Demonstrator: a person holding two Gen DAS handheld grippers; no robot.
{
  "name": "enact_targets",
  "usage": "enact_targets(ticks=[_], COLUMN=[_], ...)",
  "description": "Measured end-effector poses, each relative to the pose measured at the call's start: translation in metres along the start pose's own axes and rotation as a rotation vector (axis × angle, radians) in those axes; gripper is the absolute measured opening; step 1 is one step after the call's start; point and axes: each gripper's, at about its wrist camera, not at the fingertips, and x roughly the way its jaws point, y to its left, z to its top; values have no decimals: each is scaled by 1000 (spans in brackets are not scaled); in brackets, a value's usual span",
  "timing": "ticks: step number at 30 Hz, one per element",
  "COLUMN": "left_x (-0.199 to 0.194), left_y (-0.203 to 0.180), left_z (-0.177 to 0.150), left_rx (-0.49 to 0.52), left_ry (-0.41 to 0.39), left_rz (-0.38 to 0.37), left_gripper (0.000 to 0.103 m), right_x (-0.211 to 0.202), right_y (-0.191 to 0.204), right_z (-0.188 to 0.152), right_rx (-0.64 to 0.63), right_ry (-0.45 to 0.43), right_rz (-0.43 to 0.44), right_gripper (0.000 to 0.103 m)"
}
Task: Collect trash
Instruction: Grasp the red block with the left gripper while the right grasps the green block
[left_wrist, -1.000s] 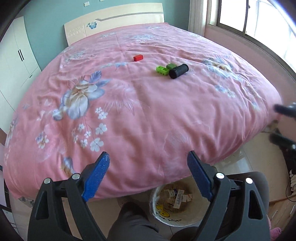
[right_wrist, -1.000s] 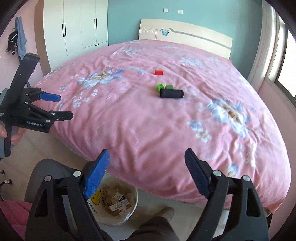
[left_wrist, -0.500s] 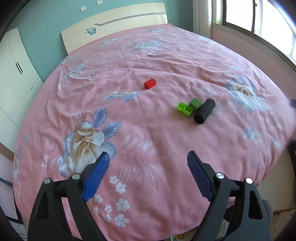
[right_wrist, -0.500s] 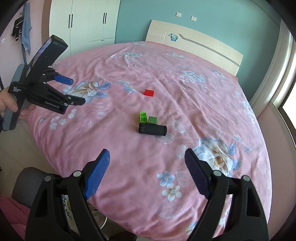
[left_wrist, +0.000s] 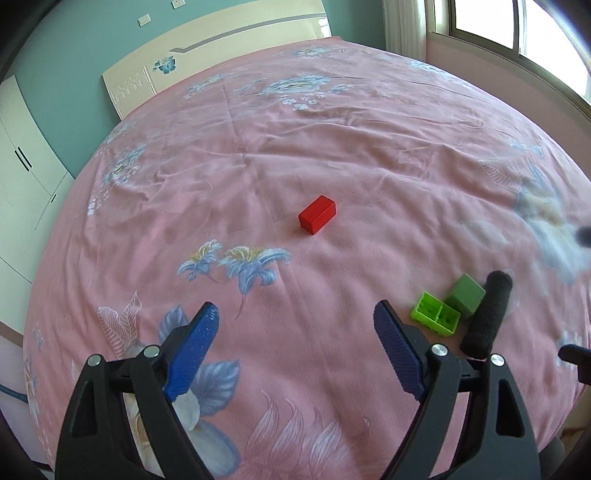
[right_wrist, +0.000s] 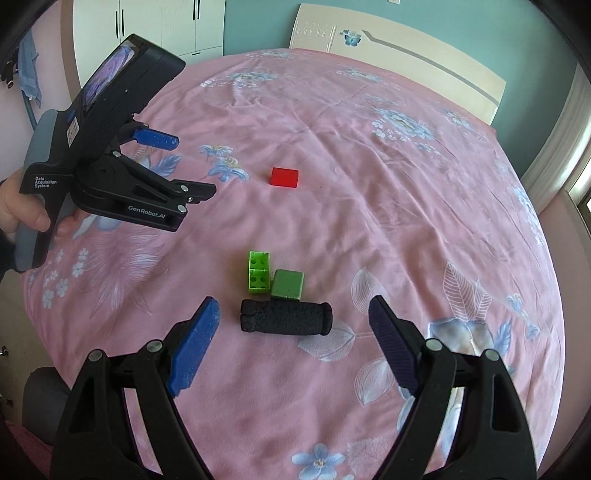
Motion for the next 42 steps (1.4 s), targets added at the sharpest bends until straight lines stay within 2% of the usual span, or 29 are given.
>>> enact_targets(ticks=[6, 10, 14, 18, 23, 25, 26, 30, 32, 35, 36, 38, 42], left_x=[47, 70, 88, 101, 118, 124, 126, 137, 140, 141, 140, 139, 132], left_y=[0, -2, -6, -6, -5, -5, -6, -6, -10, -24, -29, -31, -21], left_z=[17, 25, 34, 41, 55, 60, 63, 69, 70, 68, 67, 66, 67], left_rx=[20, 36, 65, 75, 75, 73, 70, 23, 20, 39, 51, 48, -7], left_ry=[16, 17, 15, 14, 16, 15, 15, 32, 31, 26, 19, 16, 12], left_rz=[-5, -11, -21, -21, -19, -27, -34, -111, -109, -105, -80, -59, -85], left_gripper=[88, 88, 88, 88, 88, 87, 87, 66, 61, 40, 40, 40, 40], right_x=[66, 96, 107, 117, 127, 130, 132, 133, 136, 143, 143, 142, 135], right_y=[-3, -13, -13, -6, -9, -12, -14, -23, -29, -34, -34, -33, -33], right_z=[12, 16, 19, 19, 20, 23, 24, 24, 22, 21, 21, 21, 20], right_rx=[-33, -8, -1, -42, -21, 3, 16, 34, 51, 95, 98, 100, 108], right_ry=[78, 122, 129, 161, 192, 199, 203, 206, 215, 219, 214, 207, 174], right_rz=[-20, -5, 41, 16, 67, 107, 122, 133, 123, 140, 138, 129, 114], right_gripper=[80, 67, 67, 63, 54, 43, 41, 37, 36, 34, 31, 31, 31])
